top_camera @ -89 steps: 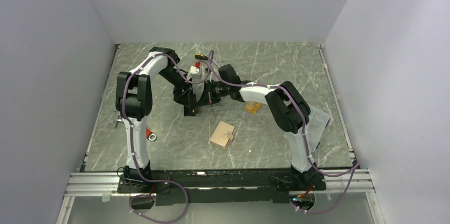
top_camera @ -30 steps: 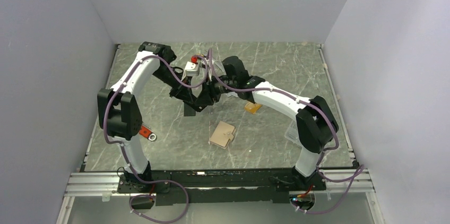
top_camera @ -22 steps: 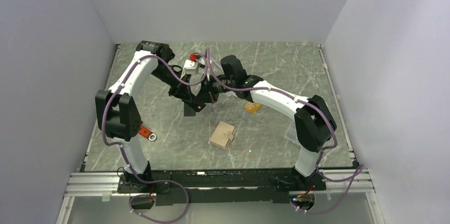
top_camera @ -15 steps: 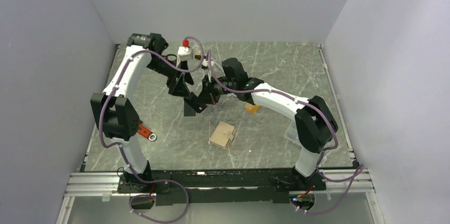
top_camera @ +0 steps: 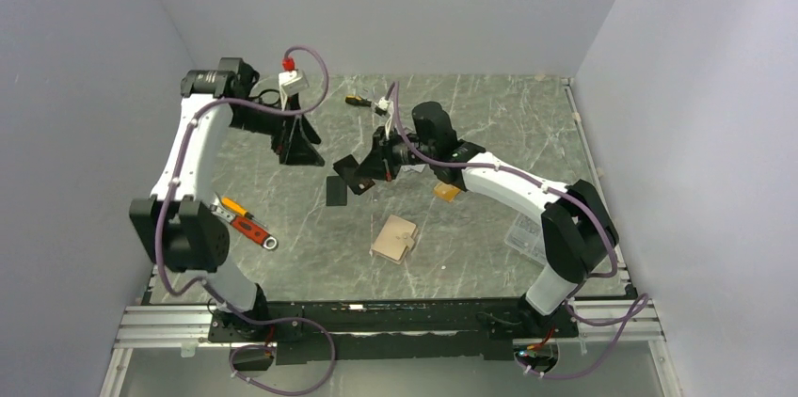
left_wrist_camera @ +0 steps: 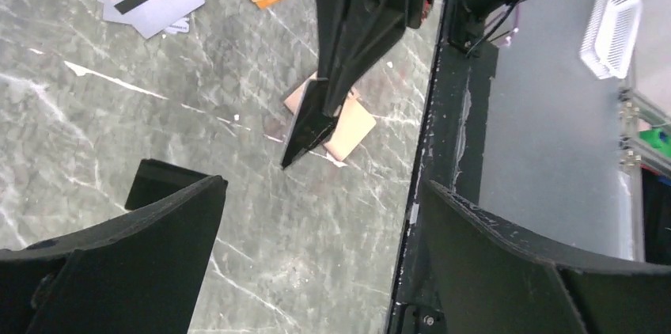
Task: Put the credit cards into the card holder
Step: Place the credit card at the center of the board.
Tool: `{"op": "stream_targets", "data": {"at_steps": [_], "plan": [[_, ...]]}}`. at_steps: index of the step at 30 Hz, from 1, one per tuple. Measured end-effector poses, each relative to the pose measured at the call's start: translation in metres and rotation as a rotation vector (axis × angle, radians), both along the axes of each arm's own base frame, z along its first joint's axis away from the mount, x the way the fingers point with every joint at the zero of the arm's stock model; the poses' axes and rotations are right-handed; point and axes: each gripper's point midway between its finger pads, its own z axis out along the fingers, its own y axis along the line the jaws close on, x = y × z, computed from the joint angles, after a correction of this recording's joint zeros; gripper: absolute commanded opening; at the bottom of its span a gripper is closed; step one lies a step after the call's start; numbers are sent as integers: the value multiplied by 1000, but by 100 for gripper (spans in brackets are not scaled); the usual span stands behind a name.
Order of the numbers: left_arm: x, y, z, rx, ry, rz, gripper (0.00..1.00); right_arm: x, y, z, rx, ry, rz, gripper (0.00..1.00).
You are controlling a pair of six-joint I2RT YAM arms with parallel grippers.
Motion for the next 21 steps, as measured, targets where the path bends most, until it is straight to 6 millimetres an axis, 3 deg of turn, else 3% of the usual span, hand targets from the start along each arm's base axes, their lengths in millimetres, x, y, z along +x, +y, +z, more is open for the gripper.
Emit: {"op": "stream_targets", "data": {"at_steps": [3,6,7,10,13,14,16,18,20,21], "plan": [[21,1,0,-31,16,6,99,2,-1,1,3,2,-8,0],[41,17,-19,20,-6,157,99,3,-2,2,5,14,-15,0],[38,24,-25,44,-3,213,99,4,-3,2,6,18,-18,0],[35,24,-3,16,14,283,99,8,-5,6,21,36,-35,0],[59,14,18,-50,42,247,99,12,-4,12,45,41,-44,0],[70,12,11,-55,57,255,99,12,-4,13,49,45,-46,0],[80,14,-28,-34,141,319,99,14,-3,14,59,48,-50,0],[66,18,-76,5,288,411,99,15,-2,15,68,53,-54,0],[53,18,-97,18,391,467,99,18,1,17,86,60,-58,0],[52,16,-98,7,413,487,99,19,3,17,97,68,-59,0]]}}
